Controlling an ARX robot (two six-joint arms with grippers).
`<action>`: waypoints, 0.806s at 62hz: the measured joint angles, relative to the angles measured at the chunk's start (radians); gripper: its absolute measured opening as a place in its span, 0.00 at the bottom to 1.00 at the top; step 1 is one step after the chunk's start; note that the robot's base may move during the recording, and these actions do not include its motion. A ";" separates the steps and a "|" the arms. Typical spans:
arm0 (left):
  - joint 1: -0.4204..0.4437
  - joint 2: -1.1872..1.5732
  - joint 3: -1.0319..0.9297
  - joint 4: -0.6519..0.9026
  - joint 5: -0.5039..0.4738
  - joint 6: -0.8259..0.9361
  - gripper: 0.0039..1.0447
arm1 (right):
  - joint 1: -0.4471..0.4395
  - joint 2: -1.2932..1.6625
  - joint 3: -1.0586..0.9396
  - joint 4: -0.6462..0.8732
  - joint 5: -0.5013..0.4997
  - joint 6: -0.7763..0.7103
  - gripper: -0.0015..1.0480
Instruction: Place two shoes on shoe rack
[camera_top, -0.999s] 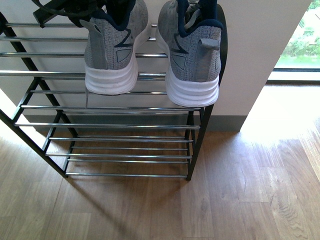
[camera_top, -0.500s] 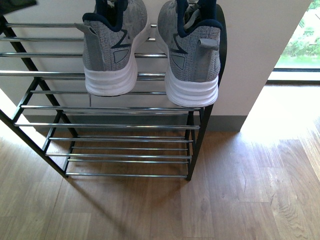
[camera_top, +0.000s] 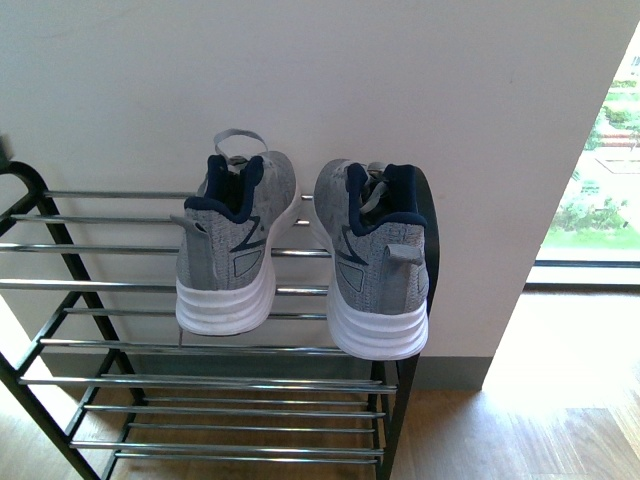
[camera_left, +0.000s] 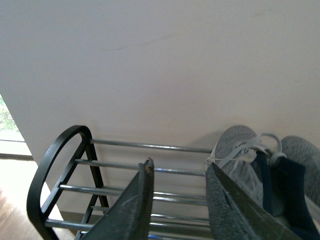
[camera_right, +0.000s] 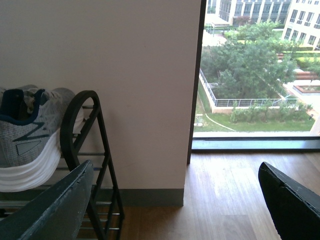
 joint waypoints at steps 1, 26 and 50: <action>0.007 -0.013 -0.016 0.000 0.007 0.003 0.13 | 0.000 0.000 0.000 0.000 0.000 0.000 0.91; 0.145 -0.310 -0.240 -0.070 0.136 0.017 0.01 | 0.000 0.000 0.000 0.000 0.000 0.000 0.91; 0.270 -0.534 -0.359 -0.181 0.260 0.018 0.01 | 0.000 0.000 0.000 0.000 0.000 0.000 0.91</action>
